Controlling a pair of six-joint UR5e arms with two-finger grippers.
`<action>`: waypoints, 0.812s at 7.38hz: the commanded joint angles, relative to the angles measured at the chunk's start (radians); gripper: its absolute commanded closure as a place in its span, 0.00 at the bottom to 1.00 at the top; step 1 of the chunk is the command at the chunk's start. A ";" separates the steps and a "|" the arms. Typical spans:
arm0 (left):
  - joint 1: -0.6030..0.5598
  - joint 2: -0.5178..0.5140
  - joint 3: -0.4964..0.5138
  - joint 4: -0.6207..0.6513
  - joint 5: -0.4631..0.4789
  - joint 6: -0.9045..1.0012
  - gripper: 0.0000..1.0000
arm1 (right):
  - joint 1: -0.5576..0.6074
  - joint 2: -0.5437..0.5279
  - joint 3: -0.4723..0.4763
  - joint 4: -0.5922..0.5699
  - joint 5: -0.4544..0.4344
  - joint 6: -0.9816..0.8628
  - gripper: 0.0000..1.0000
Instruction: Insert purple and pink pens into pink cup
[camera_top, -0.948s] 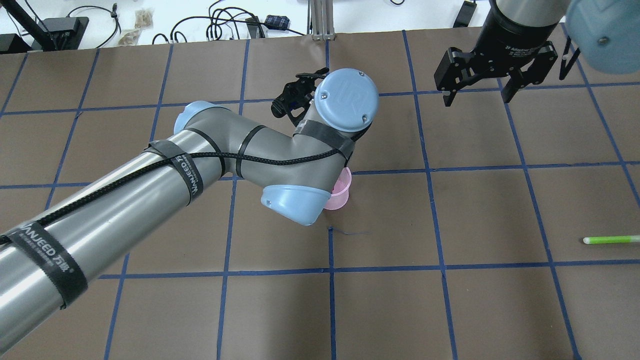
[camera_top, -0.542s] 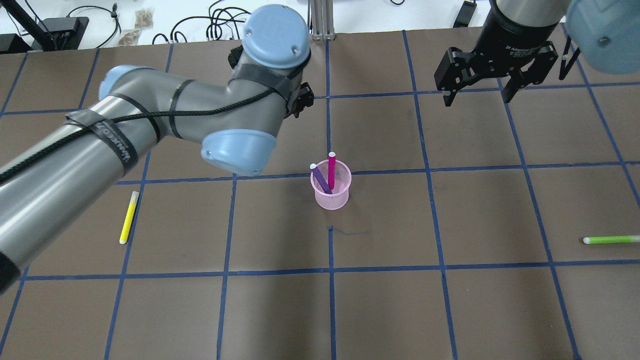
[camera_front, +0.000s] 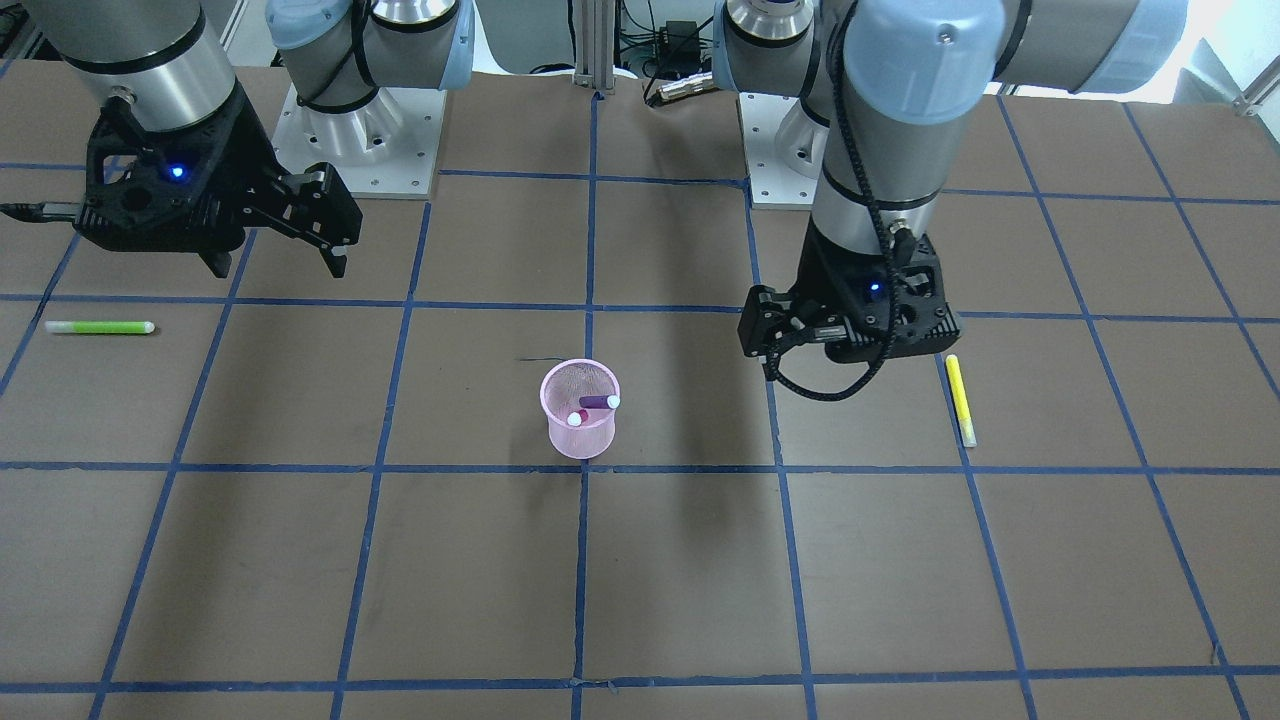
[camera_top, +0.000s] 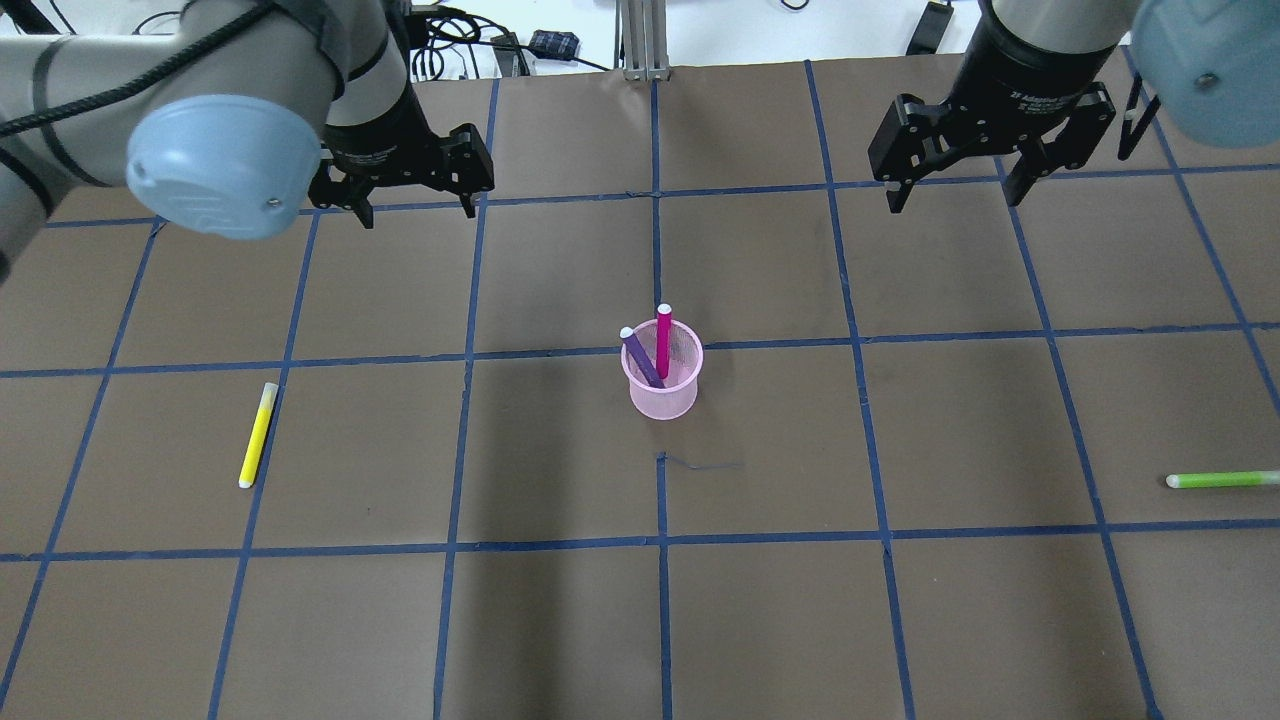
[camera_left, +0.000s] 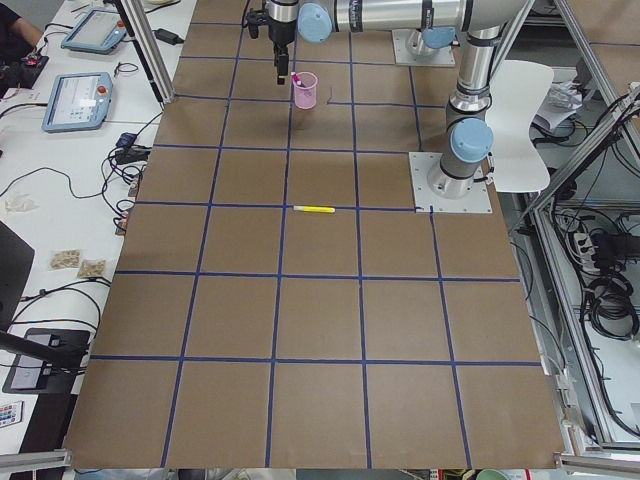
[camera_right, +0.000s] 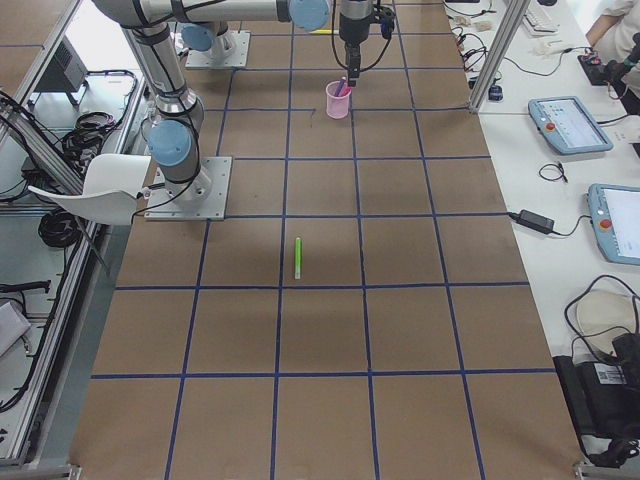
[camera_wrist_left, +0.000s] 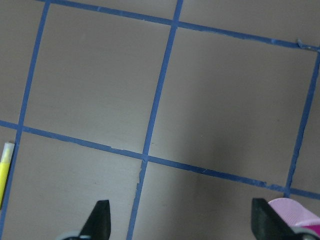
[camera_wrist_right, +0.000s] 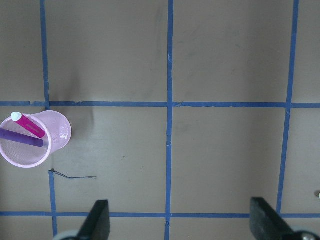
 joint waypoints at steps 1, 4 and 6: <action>0.075 0.040 -0.008 -0.115 -0.024 0.096 0.00 | 0.000 -0.002 -0.002 0.002 0.001 0.002 0.00; 0.120 0.122 -0.028 -0.266 -0.024 0.286 0.00 | 0.000 0.000 -0.002 0.003 0.007 0.000 0.00; 0.126 0.168 -0.056 -0.278 -0.026 0.269 0.00 | 0.000 0.000 -0.002 0.002 0.008 0.000 0.00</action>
